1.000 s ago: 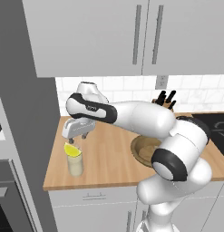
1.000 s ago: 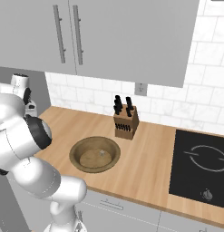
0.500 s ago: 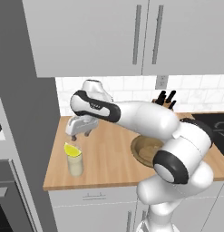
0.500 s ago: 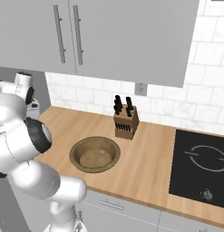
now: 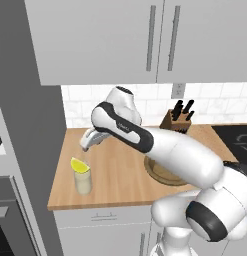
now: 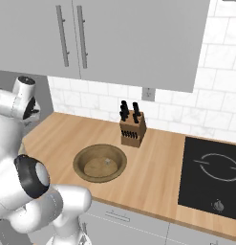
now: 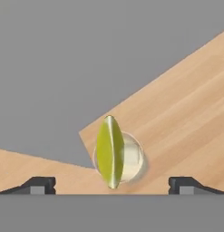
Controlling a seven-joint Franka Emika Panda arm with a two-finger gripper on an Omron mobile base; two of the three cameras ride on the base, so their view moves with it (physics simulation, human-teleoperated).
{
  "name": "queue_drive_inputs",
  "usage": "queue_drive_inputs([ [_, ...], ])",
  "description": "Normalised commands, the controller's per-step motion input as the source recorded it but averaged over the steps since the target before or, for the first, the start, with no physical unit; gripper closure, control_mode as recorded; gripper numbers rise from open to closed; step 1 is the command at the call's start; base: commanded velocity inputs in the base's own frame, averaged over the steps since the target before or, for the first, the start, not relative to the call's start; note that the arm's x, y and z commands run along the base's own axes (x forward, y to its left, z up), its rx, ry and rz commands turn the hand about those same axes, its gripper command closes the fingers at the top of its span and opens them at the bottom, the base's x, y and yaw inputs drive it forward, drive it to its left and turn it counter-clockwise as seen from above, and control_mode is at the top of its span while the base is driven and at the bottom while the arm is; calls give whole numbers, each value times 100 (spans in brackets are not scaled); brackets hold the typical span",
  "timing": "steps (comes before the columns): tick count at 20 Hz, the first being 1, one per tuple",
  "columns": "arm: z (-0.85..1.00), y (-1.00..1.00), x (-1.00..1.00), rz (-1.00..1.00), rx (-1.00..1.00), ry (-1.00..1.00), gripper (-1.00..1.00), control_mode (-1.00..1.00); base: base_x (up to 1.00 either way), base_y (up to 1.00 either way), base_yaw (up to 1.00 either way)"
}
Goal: Grab a lemon wedge from the fridge and one ice cube from the ice bowl, and put them in the glass of lemonade.
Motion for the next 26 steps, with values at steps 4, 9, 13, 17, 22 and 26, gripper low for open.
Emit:
queue_drive_inputs([
  [4, 0, -12, -79, 0, 15, -8, -100, -100, 0, 0, 0],
  [9, 12, -26, -59, -1, 13, 0, -100, -100, 0, 0, 0],
  [13, 71, -47, 0, -2, 19, 0, -100, -100, 0, 0, 0],
  [17, 66, -76, -4, -10, 24, 0, -100, -100, 0, 0, 0],
  [22, 29, -70, -31, -21, 16, 7, -100, -100, 0, 0, 0],
  [26, 10, -51, -56, -29, 12, 0, -100, -100, 0, 0, 0],
])
